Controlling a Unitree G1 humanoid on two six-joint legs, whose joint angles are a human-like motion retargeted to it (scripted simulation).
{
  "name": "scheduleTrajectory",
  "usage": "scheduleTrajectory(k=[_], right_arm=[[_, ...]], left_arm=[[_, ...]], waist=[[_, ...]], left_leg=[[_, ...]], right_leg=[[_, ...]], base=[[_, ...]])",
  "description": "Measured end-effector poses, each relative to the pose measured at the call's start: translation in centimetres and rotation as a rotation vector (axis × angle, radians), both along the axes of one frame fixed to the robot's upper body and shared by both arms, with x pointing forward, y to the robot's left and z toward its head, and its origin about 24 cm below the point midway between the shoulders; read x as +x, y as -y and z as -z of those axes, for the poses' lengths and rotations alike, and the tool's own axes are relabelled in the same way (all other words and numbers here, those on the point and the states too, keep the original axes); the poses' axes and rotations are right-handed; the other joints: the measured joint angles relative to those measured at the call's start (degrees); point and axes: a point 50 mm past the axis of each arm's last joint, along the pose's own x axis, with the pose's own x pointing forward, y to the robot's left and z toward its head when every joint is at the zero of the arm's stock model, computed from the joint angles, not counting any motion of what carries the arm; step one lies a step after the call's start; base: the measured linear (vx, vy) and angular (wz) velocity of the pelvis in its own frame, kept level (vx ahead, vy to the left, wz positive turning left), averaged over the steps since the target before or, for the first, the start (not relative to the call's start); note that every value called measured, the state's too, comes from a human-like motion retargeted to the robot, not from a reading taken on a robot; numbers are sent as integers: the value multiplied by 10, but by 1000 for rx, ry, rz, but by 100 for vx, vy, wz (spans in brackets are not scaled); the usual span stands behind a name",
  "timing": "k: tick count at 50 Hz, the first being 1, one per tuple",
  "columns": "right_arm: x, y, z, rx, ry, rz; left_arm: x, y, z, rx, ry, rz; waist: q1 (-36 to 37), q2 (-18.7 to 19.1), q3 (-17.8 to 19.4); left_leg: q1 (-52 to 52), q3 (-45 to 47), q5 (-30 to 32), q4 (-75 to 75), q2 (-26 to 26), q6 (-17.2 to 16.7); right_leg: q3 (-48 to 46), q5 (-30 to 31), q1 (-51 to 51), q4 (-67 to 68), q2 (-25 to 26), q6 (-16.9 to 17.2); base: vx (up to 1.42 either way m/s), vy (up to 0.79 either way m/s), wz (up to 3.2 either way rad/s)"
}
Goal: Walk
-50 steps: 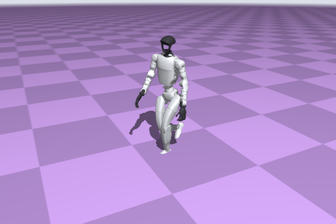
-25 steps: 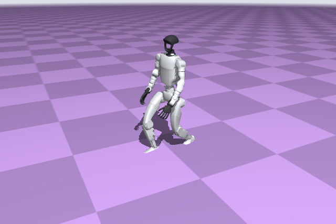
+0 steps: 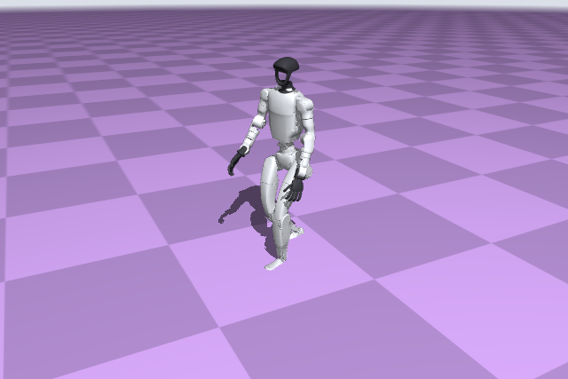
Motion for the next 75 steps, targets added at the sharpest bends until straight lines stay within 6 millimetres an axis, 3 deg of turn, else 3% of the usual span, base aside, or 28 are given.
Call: scheduleTrajectory(k=[3,5,8,11,14,17,20,25,28,32,37,40,44,48,53,59,62,68,71,75], right_arm=[[-16,0,9,-10,-66,0],[-20,1,12,-2,-107,-5],[-26,1,16,18,-148,-11],[-25,0,16,31,-143,-11],[-21,-3,13,41,-111,-8],[-15,-7,9,56,-69,-11],[-9,-11,6,71,-36,-19],[-10,-18,5,78,-21,-42],[-15,-16,7,59,-32,-54],[-29,-9,13,23,-76,-50],[-43,1,19,-17,-135,-32],[-46,5,20,-33,-151,-24],[-46,7,20,-31,-156,-21],[-44,8,19,-17,-156,-19],[-40,14,19,-26,-178,-25],[-50,24,22,-79,-219,-2],[-54,28,23,-91,-237,28],[-56,26,24,-50,-250,33],[-49,21,22,-24,-214,30],[-40,16,17,-3,-152,27]], left_arm=[[-5,3,2,0,-19,8],[3,0,0,1,-13,21],[11,1,-3,-7,7,55],[23,1,-8,5,40,90],[33,0,-12,27,69,115],[42,-1,-16,45,96,126],[48,0,-19,47,115,138],[42,5,-16,39,106,187],[32,9,-11,26,80,210],[10,11,-3,1,20,201],[-11,12,5,-25,-51,177],[-12,11,5,-22,-58,160],[-12,4,3,-13,-49,102],[-12,0,3,-14,-40,39],[-2,-3,0,-21,-14,-2],[9,-3,-3,-16,28,-22],[19,-3,-7,-17,53,-32],[31,-2,-11,-14,81,-29],[32,-4,-11,0,84,-27],[31,-1,-10,7,77,-32]], waist=[[-12,-15,-15],[-22,-53,0],[-38,-74,6],[-54,-80,14],[-69,-77,24],[-81,-65,35],[-84,-47,47],[-81,-26,36],[-76,-13,27],[-60,8,21],[-15,76,26],[10,83,22],[28,70,19],[27,52,17],[-7,28,-8],[-23,21,-33],[-31,-1,-17],[-50,-35,-3],[-57,-36,6],[-57,-20,21]], left_leg=[[-15,8,1,68,-28,17],[55,18,12,7,-82,35],[94,16,-4,-10,-127,56],[142,6,-24,-27,-154,67],[198,-10,-46,-43,-163,68],[260,-28,-68,-61,-156,62],[327,-43,-79,-95,-135,51],[384,-45,-88,-117,-106,33],[393,-28,-101,-77,-89,21],[374,-37,-103,60,-67,-16],[273,-30,-9,352,44,-87],[192,-14,-18,459,103,-56],[98,-2,-97,448,142,8],[36,-13,-118,299,108,14],[3,-50,-43,32,14,-20],[-22,-50,3,44,-29,-22],[27,-38,7,50,-66,-1],[103,-9,-39,31,-117,51],[144,-1,-64,19,-122,60],[217,1,-92,-17,-108,58]], right_leg=[[14,21,-7,81,-20,26],[36,77,5,143,-66,63],[37,194,-39,276,-124,84],[37,224,-98,367,-166,64],[31,178,-160,390,-184,34],[17,135,-213,343,-167,20],[-3,123,-242,237,-121,27],[-28,155,-259,20,-42,66],[-42,170,-245,-27,-17,67],[-43,166,-222,6,18,42],[-61,141,-174,-10,113,-2],[-47,116,-148,-21,137,-12],[-8,89,-101,-41,141,-9],[43,58,-56,-52,122,-4],[94,14,-34,-46,70,-1],[98,-29,-18,31,32,1],[104,-6,18,77,-8,27],[72,165,-41,287,-106,79],[44,159,-98,352,-142,63],[-2,93,-170,334,-160,35]], base=[[66,14,46],[66,14,63],[58,11,51],[53,9,28],[51,6,8],[50,2,-3],[52,-2,-22],[53,-4,-30],[56,-4,-33],[55,-3,-45],[49,2,-74],[47,5,-74],[50,7,-67],[56,9,-65],[57,10,-41],[58,15,-60],[59,19,-34],[50,16,-31],[46,10,-59],[47,2,-75]])
